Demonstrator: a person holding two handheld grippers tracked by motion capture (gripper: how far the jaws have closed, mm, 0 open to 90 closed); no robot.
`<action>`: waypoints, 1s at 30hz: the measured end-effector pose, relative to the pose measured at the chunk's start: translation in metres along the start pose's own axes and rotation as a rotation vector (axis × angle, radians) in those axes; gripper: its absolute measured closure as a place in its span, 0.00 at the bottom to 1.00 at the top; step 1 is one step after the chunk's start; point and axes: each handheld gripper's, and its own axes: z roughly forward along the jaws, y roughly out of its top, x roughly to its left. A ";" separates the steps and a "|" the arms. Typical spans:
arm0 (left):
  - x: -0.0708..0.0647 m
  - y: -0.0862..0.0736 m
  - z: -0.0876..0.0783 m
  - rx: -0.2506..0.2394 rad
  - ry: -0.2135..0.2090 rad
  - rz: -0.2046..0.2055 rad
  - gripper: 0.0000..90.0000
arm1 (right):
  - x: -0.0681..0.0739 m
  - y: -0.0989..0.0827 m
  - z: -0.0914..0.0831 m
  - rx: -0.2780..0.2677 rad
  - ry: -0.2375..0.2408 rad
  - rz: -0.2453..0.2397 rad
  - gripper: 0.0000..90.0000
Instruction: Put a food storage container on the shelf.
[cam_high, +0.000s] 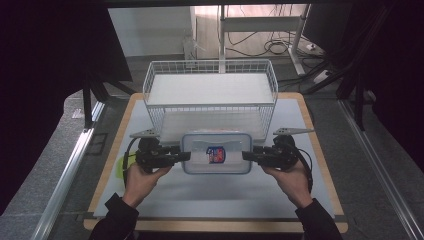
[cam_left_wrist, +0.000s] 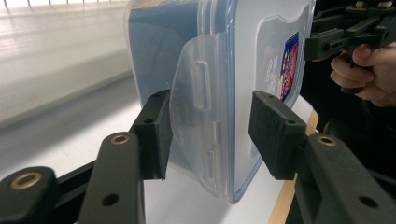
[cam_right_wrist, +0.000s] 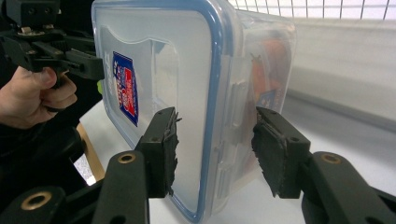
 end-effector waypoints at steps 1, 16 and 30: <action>0.000 0.002 -0.001 -0.003 0.000 0.001 0.56 | 0.000 0.003 0.000 -0.004 0.002 0.000 0.56; -0.001 0.048 -0.017 -0.034 0.009 0.011 0.56 | 0.005 0.050 -0.008 -0.054 0.002 -0.030 0.56; 0.008 0.088 -0.030 -0.046 0.015 0.005 0.56 | 0.006 0.097 -0.006 -0.061 0.008 -0.032 0.56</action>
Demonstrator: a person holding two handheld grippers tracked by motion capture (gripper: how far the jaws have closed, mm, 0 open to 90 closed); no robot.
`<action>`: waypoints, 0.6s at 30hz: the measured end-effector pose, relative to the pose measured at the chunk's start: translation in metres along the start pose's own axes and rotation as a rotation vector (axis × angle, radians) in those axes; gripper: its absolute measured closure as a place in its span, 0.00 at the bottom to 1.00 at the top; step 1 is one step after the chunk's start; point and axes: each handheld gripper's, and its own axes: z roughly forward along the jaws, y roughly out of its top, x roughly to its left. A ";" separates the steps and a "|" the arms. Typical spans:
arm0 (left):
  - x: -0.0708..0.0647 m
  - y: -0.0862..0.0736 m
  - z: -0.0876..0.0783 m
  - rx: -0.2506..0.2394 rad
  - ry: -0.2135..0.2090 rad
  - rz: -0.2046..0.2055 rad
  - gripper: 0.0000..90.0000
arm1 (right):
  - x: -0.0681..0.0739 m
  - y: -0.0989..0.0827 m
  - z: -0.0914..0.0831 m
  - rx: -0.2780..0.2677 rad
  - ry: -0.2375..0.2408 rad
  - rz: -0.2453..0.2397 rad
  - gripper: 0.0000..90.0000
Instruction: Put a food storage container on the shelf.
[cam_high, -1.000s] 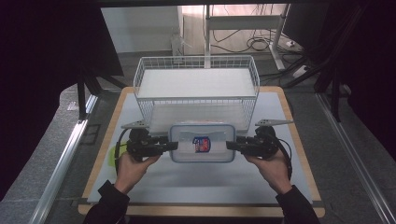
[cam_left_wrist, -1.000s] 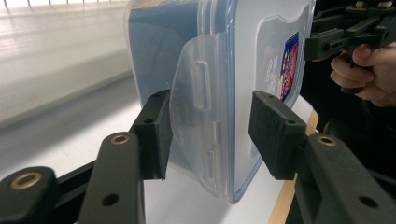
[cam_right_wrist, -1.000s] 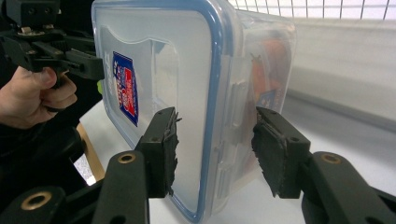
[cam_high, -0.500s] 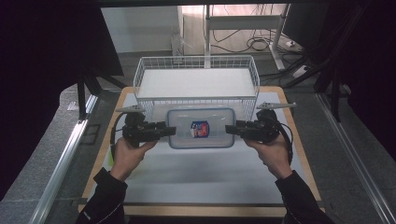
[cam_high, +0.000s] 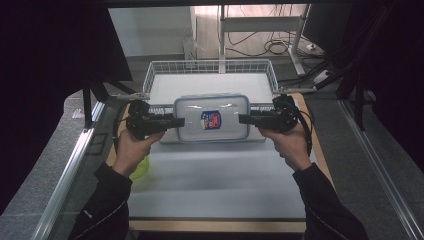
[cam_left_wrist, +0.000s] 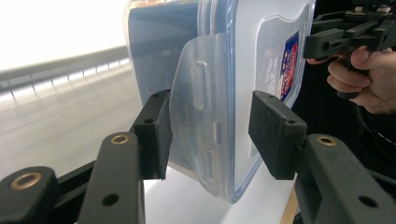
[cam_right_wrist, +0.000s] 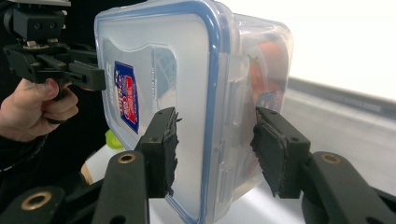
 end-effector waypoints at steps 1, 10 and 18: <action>0.001 0.004 -0.001 0.002 -0.001 0.000 0.56 | -0.002 0.007 0.001 -0.007 0.000 -0.002 0.56; 0.011 0.039 -0.004 0.007 -0.005 0.005 0.57 | -0.006 0.037 0.004 -0.029 0.000 0.013 0.56; 0.020 0.062 -0.002 0.011 -0.005 0.005 0.57 | -0.015 0.053 0.008 -0.044 -0.001 0.031 0.56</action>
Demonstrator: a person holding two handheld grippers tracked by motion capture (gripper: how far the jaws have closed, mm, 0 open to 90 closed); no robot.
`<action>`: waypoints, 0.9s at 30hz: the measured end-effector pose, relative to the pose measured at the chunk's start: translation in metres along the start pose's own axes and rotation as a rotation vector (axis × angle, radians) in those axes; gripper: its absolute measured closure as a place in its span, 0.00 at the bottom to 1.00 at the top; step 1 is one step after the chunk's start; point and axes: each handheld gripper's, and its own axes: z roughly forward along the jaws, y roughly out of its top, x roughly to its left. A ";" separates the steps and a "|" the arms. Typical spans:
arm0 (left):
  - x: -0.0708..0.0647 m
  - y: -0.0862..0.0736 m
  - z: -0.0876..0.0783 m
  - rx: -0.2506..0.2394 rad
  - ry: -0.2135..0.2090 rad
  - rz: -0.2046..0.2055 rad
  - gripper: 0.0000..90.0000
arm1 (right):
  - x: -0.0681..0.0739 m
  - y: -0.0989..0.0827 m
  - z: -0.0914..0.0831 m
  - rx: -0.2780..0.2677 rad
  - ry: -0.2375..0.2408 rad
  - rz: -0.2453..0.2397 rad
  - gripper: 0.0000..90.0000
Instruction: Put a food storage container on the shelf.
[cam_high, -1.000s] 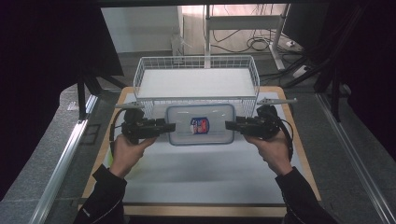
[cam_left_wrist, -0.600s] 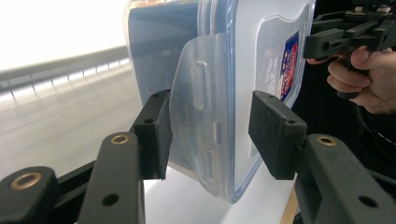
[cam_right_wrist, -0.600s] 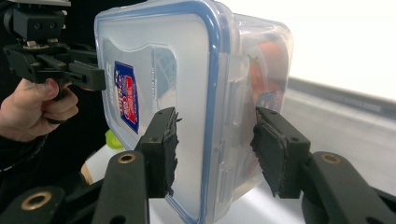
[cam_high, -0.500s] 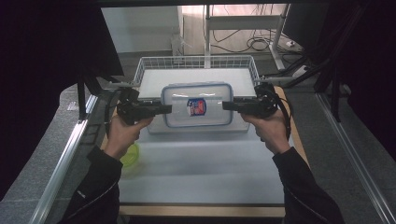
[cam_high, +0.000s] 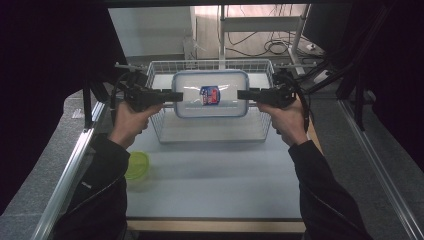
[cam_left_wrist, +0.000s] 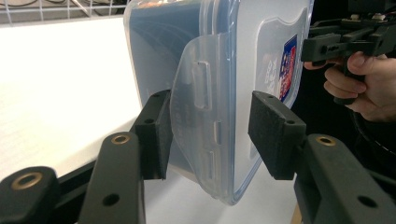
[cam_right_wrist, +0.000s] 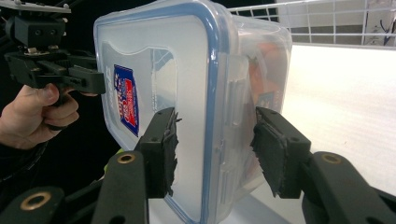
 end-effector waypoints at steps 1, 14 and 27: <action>0.001 0.002 0.001 0.001 0.000 -0.004 0.57 | -0.001 0.002 0.001 0.002 0.000 0.006 0.56; 0.020 0.024 0.009 -0.002 0.006 -0.019 0.57 | -0.018 0.022 0.013 -0.019 -0.006 0.032 0.56; 0.037 0.027 0.020 -0.029 0.011 -0.052 0.56 | -0.036 0.031 0.029 -0.022 -0.009 0.084 0.55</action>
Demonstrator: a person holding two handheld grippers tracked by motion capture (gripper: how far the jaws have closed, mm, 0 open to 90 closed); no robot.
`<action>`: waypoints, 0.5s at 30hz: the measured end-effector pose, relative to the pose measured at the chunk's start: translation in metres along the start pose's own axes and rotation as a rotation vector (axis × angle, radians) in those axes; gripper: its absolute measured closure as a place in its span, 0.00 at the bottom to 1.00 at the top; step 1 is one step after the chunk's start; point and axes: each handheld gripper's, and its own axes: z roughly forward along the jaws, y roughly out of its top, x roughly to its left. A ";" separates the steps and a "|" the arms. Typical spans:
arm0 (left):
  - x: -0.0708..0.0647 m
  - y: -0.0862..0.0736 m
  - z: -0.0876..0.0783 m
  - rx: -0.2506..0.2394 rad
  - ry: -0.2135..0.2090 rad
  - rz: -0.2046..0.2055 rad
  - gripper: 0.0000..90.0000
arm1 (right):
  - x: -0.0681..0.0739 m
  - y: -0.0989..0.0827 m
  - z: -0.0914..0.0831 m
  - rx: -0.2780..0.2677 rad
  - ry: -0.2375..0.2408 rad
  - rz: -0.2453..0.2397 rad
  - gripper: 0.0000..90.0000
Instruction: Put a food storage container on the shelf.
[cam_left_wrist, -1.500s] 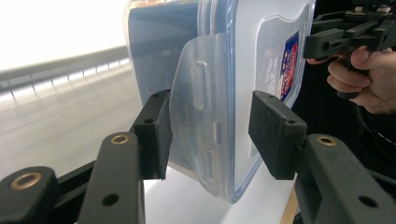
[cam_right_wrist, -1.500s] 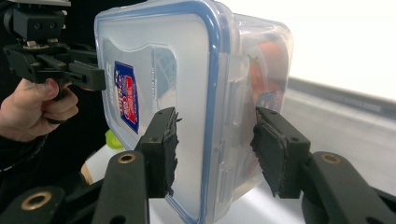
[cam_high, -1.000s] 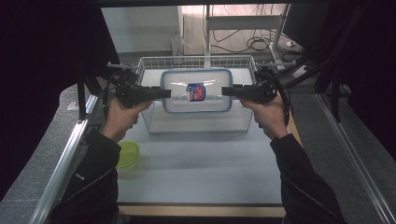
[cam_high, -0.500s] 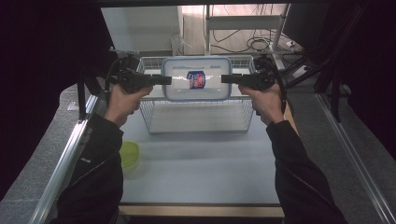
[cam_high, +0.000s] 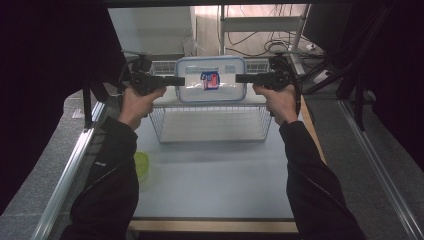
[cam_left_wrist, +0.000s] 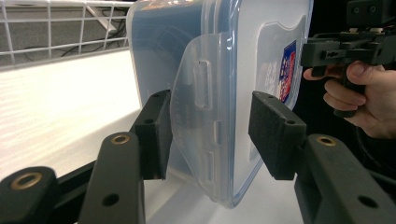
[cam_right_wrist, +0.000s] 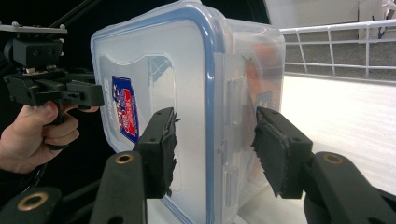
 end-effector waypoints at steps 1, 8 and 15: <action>-0.001 -0.001 0.000 -0.008 0.009 0.015 0.56 | -0.001 0.000 0.000 0.005 0.003 -0.004 0.55; -0.008 -0.008 0.003 -0.048 0.069 0.115 0.51 | 0.002 0.000 0.000 0.016 -0.024 -0.062 0.54; -0.012 -0.011 0.006 -0.041 0.145 0.163 0.47 | 0.002 -0.001 0.001 0.007 -0.036 -0.070 0.54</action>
